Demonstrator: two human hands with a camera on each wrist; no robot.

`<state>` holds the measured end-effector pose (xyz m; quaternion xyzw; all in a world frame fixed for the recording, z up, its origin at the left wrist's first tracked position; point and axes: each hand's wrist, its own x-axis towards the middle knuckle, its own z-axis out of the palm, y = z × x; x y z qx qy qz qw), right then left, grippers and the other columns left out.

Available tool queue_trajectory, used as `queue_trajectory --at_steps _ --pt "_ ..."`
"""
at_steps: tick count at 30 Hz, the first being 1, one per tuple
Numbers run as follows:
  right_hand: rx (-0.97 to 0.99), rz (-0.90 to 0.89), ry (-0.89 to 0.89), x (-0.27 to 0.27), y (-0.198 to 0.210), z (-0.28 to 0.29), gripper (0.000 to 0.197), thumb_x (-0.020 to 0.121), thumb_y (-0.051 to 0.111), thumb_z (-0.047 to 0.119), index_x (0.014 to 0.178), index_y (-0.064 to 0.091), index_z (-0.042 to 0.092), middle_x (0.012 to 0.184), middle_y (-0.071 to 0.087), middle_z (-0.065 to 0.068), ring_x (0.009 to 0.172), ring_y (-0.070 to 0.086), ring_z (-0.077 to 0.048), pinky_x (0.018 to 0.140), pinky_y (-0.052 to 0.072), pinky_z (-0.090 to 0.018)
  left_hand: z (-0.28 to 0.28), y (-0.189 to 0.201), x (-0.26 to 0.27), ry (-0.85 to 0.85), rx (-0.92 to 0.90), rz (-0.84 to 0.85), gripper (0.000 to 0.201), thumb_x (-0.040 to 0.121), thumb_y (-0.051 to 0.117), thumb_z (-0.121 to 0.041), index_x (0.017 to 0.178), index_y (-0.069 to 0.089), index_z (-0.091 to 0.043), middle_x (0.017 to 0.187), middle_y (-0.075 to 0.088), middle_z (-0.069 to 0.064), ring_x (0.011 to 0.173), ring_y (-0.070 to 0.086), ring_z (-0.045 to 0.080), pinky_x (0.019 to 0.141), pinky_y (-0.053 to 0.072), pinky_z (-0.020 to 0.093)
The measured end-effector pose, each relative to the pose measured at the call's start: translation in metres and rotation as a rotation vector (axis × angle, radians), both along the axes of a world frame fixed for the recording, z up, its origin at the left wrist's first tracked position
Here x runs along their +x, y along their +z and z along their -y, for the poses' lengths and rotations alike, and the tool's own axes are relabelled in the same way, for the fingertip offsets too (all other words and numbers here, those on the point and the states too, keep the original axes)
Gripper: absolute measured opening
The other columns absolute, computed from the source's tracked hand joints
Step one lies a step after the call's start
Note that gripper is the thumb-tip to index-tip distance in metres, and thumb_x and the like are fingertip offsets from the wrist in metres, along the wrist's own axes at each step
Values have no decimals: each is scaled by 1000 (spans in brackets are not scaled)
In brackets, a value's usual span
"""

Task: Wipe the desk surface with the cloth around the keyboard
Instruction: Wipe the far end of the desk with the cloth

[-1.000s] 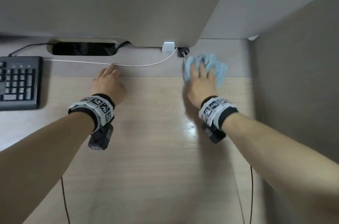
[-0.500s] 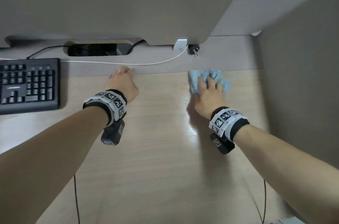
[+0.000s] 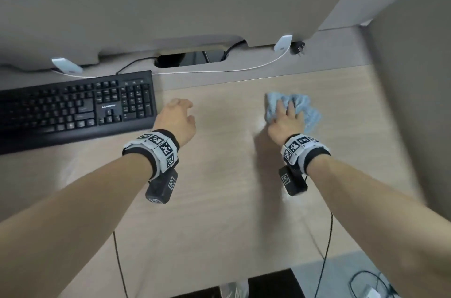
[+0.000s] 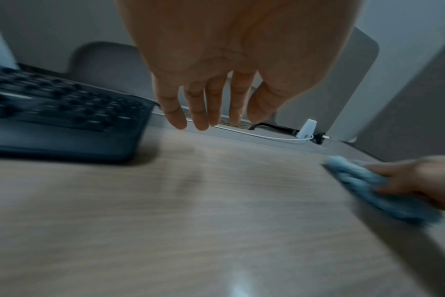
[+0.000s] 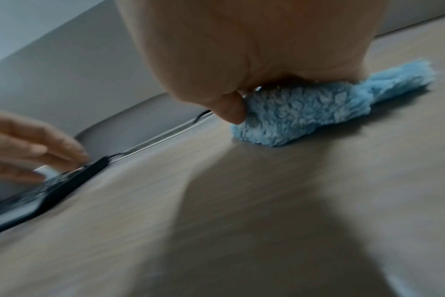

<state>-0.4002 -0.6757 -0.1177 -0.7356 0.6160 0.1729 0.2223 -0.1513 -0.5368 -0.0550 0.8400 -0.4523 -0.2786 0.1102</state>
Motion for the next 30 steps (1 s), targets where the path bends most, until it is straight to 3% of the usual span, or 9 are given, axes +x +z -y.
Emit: queue_trajectory --at_steps 4,7,10,16,21,23,25,28,30 --pt "79 122 316 70 15 -64 84 82 47 16 153 5 30 164 -2 -2 147 -7 -44 117 2 -60 -32 2 28 51 28 30 36 92 49 -21 126 56 -15 132 52 12 120 53 34 97 47 43" --pt "19 127 409 39 4 -82 81 86 46 20 154 2 28 164 1 -2 149 1 -39 118 8 -59 -52 3 43 90 24 35 27 89 50 -20 114 61 -13 120 57 14 108 58 36 86 49 40" --pt "-16 64 149 -28 -1 -84 73 94 41 27 154 -1 27 165 -2 -4 150 4 -38 119 10 -56 -62 2 37 79 54 35 32 91 50 -19 121 59 -13 127 55 16 114 55 36 91 46 41" --pt "-50 -52 -356 -148 10 -126 75 93 44 23 154 0 21 163 2 -16 148 5 -42 120 7 -53 -50 0 -20 -92 39 -23 35 93 48 -16 127 56 -9 133 51 18 120 51 35 100 40 39" --pt "8 -130 -461 -139 8 -152 75 91 37 25 154 -4 25 163 -7 -17 148 -1 -42 118 8 -60 -51 4 -50 -159 21 -50 35 93 49 -17 126 56 -10 132 51 16 119 51 36 99 41 39" --pt "31 -92 -360 -101 12 -159 72 95 34 25 154 -7 19 161 -12 -18 149 -5 -40 119 1 -56 -56 5 -49 -149 21 -47 34 92 50 -19 124 57 -12 131 52 15 117 53 35 97 44 41" --pt "28 -49 -124 -57 18 -173 80 87 38 23 154 -5 16 162 -10 -17 149 -6 -40 119 3 -59 -66 6 -42 -118 24 -41 33 91 51 -20 123 57 -13 130 53 14 114 54 34 96 45 40" --pt "109 37 151 -2 26 -202 87 81 53 20 153 5 21 162 5 -15 146 9 -47 117 19 -57 -84 7 -20 -51 61 -1 34 92 51 -21 124 57 -14 126 56 14 114 54 34 93 42 37" --pt "108 134 296 27 36 -222 74 87 56 35 150 19 20 154 21 -16 139 23 -46 111 32 -56 -100 11 0 24 94 23 34 93 50 -24 125 56 -16 124 59 14 114 56 34 93 43 38"
